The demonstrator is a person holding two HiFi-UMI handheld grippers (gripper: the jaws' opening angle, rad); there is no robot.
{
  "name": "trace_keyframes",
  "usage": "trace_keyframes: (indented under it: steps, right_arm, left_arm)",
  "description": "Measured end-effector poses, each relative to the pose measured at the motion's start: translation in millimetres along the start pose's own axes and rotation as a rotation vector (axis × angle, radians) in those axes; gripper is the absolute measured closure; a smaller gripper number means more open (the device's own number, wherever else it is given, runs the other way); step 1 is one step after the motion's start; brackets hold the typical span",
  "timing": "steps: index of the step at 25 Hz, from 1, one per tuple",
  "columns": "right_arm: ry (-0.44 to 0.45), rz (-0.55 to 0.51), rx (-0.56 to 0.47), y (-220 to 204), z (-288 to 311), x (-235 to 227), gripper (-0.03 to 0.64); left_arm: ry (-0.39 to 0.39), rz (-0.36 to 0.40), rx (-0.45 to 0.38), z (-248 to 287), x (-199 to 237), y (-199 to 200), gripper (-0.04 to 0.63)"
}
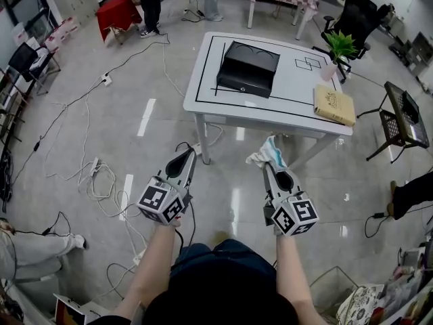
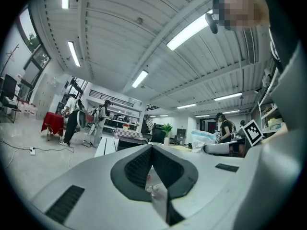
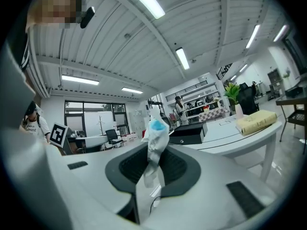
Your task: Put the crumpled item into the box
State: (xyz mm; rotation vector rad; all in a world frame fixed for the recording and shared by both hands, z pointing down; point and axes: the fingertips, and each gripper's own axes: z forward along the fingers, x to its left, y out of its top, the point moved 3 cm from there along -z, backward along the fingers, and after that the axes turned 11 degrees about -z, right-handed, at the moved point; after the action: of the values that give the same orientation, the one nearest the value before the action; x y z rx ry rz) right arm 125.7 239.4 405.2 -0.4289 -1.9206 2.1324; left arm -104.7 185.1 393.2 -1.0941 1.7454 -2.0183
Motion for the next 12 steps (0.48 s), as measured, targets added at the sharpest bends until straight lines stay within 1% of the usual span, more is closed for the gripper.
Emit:
trace_keyframes:
  steps: [5,12]
  right_arm:
    - [0.004,0.025,0.003,-6,6,-11,0.554]
    - [0.002,0.069,0.019,-21,13,-18,0.554]
  left_arm:
    - [-0.005,0.001,0.02,15,-1,-8,0.594]
    - [0.027,-0.012,0.041,12,10,-20,0.594]
